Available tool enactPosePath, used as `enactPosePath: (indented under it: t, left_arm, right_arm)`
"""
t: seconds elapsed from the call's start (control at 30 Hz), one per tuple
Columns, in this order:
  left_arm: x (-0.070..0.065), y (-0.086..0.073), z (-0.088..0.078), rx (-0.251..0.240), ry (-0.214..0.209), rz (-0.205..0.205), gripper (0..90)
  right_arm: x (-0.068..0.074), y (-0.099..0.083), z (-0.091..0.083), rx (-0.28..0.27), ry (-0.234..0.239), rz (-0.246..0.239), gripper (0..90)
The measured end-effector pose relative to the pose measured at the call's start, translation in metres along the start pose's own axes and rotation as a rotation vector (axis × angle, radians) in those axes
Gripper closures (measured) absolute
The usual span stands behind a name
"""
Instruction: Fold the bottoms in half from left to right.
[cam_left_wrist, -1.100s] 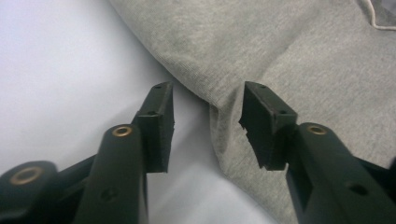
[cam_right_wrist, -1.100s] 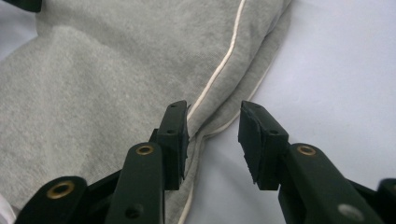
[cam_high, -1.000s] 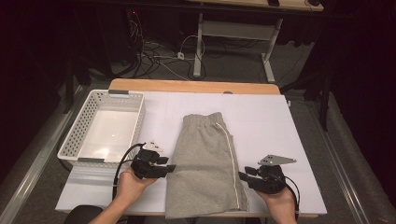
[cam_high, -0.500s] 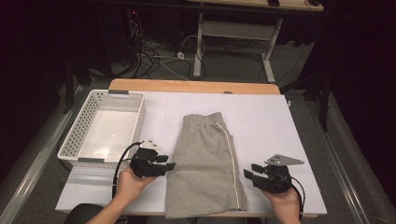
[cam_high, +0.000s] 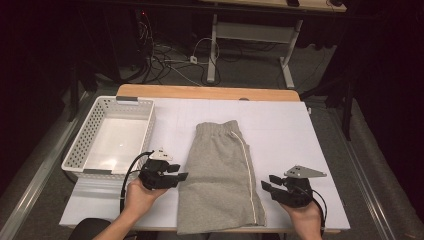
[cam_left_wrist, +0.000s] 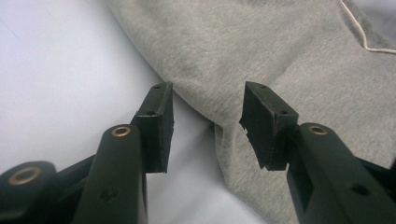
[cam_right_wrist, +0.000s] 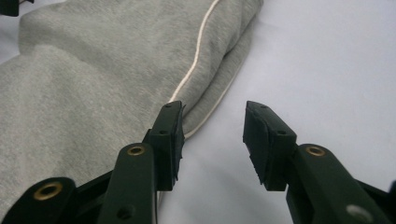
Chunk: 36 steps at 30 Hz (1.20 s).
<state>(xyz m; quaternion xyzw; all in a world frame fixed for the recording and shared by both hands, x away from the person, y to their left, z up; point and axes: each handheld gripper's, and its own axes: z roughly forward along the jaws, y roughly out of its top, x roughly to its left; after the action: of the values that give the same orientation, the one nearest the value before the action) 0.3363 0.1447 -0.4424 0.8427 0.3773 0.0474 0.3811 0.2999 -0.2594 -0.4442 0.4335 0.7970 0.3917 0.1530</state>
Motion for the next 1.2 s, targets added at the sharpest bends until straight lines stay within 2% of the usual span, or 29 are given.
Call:
enactPosePath:
  t: [0.07,0.17,0.3,0.53,0.8,0.9,1.0,1.13,1.2]
  left_arm:
    - [-0.001,0.001,-0.001,-0.018,0.008,0.002,52.1]
    - [0.000,0.001,-0.002,-0.030,0.013,-0.002,50.2]
    - [0.000,0.002,0.000,-0.022,0.013,0.002,50.2]
    - [0.000,0.002,-0.002,-0.036,0.015,0.008,50.0]
    - [0.002,0.005,-0.005,-0.078,0.031,0.005,49.3]
    - [0.002,0.009,-0.006,-0.115,0.019,-0.009,49.3]
    - [0.000,0.011,-0.006,-0.128,0.028,0.003,49.3]
    - [0.000,0.013,-0.007,-0.138,0.022,0.009,49.3]
    - [0.000,0.015,-0.007,-0.146,0.011,0.005,49.3]
  right_arm:
    - [0.001,0.000,-0.002,-0.008,-0.002,-0.015,59.3]
    - [-0.001,-0.001,-0.003,-0.016,0.005,-0.001,59.6]
    - [-0.004,-0.001,-0.004,-0.022,0.001,0.000,59.6]
    - [-0.004,0.000,-0.005,-0.044,-0.008,0.000,59.5]
    - [-0.005,0.004,-0.006,-0.073,-0.015,-0.009,59.4]
    - [-0.006,0.006,-0.005,-0.093,-0.016,-0.006,59.4]
    - [-0.007,0.010,-0.001,-0.097,-0.002,0.011,59.4]
    - [-0.004,0.015,0.001,-0.102,-0.002,0.002,58.4]
    - [-0.003,0.016,0.003,-0.103,0.013,0.013,57.3]
